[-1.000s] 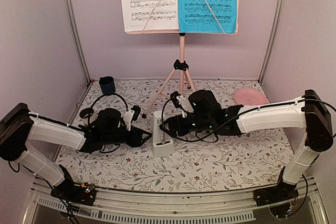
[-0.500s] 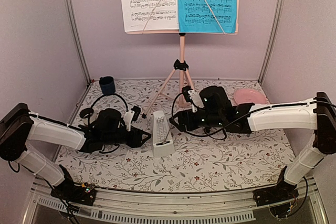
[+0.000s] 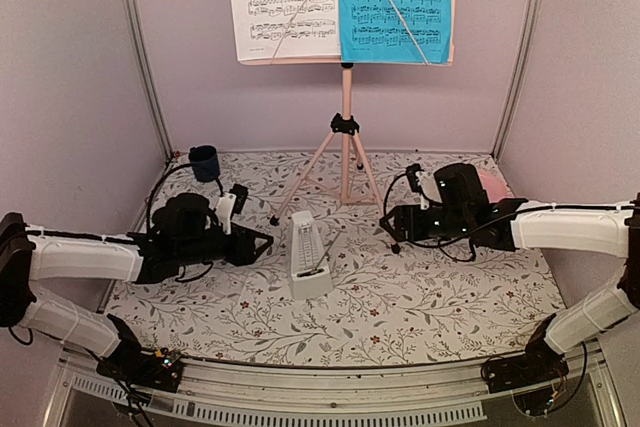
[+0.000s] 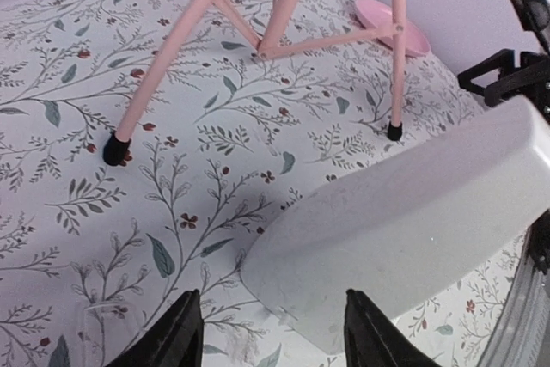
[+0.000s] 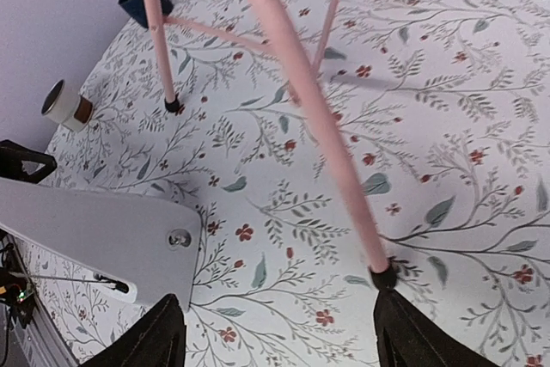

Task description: Set up the instrument practice props

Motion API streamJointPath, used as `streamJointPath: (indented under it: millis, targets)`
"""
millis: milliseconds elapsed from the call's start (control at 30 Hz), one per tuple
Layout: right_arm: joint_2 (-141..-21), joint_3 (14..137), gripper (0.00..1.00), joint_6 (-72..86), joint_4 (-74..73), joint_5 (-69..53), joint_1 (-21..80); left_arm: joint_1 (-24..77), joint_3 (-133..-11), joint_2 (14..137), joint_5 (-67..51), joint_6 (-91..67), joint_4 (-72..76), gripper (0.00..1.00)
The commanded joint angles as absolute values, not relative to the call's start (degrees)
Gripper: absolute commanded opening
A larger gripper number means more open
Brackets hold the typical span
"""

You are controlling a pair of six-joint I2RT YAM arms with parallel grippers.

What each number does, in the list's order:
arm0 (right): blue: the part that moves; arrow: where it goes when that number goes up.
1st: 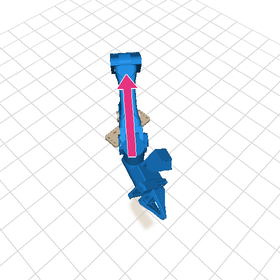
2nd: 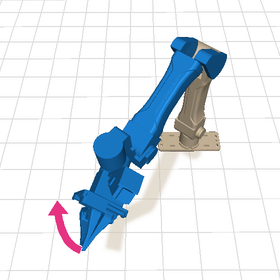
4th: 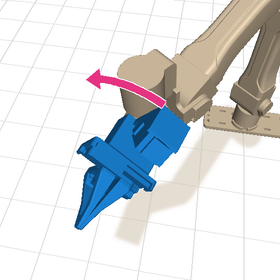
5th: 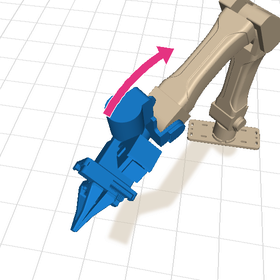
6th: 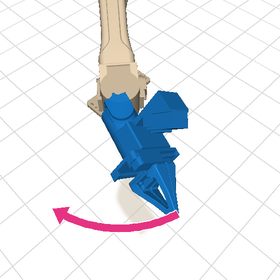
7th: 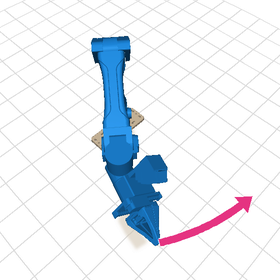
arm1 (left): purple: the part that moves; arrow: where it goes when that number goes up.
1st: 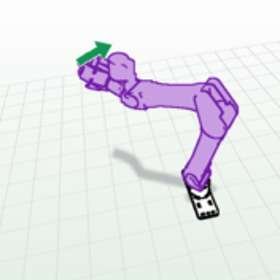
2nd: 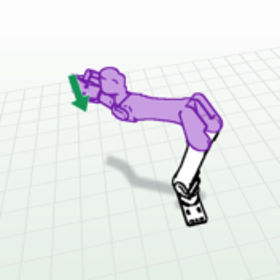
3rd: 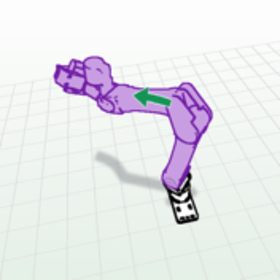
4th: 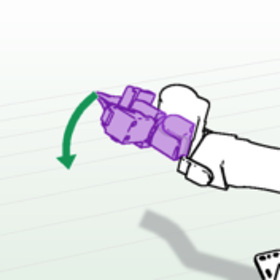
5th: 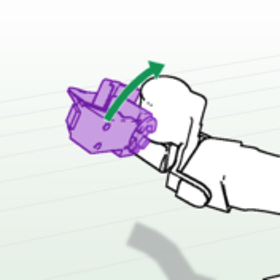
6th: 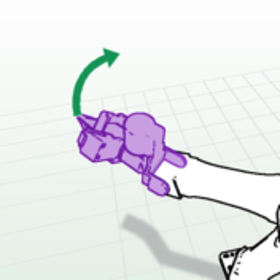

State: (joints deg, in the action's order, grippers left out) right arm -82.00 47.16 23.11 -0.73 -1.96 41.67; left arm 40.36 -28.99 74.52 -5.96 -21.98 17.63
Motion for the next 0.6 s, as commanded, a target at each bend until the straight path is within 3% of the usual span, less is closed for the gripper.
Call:
streamJointPath:
  millis: [0,267,400,567]
  targets:
    - [-72.0,45.5,0.78,21.1,-2.3,-5.4,35.0,34.0,-28.5,67.6,-6.6,-20.4,12.5,0.58]
    - [-64.0,43.9,0.93,17.6,-5.0,-14.1,24.9,19.0,-31.8,57.9,-9.5,-20.3,1.1,0.60]
    - [-62.3,44.2,1.00,16.0,-5.2,-19.4,21.9,17.3,-35.5,56.2,-10.9,-21.1,-2.5,0.63]
    - [-60.0,45.7,0.99,15.2,-5.0,-22.5,18.2,17.3,-41.9,56.0,-12.8,-21.2,-6.8,0.73]
